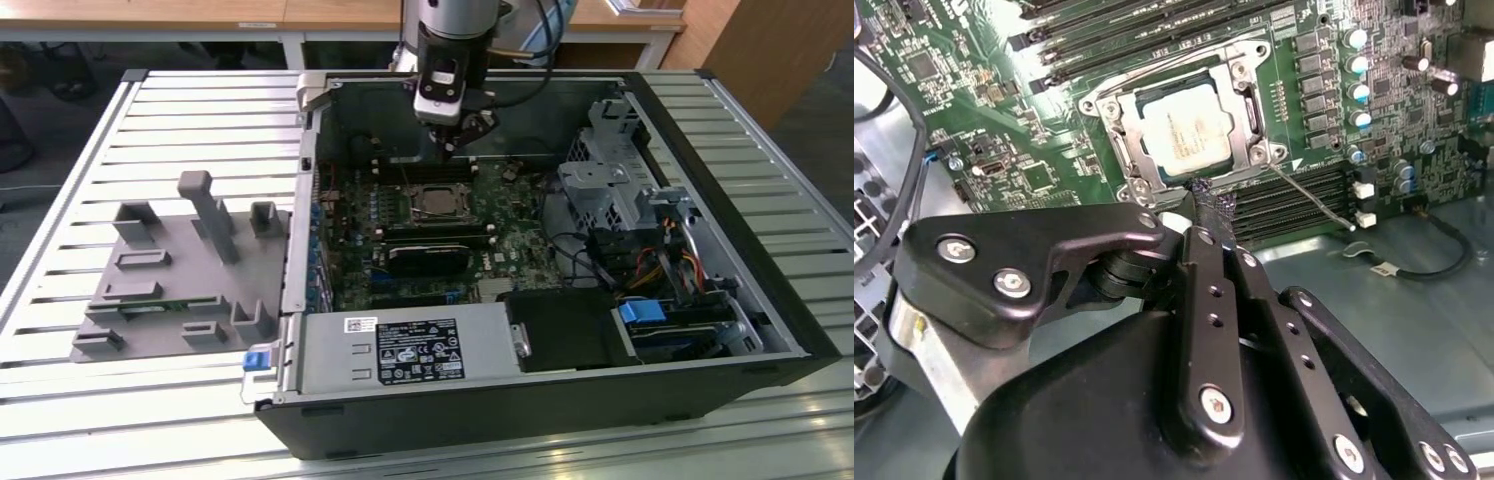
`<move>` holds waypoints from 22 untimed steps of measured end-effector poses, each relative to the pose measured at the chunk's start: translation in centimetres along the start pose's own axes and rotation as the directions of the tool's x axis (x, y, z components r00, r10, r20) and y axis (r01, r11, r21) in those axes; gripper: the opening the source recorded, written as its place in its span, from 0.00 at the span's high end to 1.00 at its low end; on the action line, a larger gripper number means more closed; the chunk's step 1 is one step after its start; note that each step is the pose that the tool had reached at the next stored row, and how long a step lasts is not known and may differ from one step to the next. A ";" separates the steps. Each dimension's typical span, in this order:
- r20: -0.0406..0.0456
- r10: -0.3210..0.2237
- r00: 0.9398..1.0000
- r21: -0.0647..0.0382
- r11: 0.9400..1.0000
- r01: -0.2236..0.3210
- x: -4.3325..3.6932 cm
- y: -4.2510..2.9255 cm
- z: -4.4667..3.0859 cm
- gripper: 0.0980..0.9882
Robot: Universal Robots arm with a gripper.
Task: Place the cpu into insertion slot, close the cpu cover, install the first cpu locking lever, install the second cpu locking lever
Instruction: 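Install the first cpu locking lever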
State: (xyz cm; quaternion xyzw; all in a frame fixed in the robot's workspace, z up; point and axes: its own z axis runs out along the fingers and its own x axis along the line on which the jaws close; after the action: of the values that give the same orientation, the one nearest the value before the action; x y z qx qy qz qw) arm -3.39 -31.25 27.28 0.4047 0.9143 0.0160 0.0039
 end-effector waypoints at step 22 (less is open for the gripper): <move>-0.007 -0.201 0.980 0.000 0.980 0.201 0.00 0.00 0.00 0.99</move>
State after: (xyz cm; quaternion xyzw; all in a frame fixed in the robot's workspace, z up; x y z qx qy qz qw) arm -3.39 -31.25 27.27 0.3103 0.9505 0.0163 0.0023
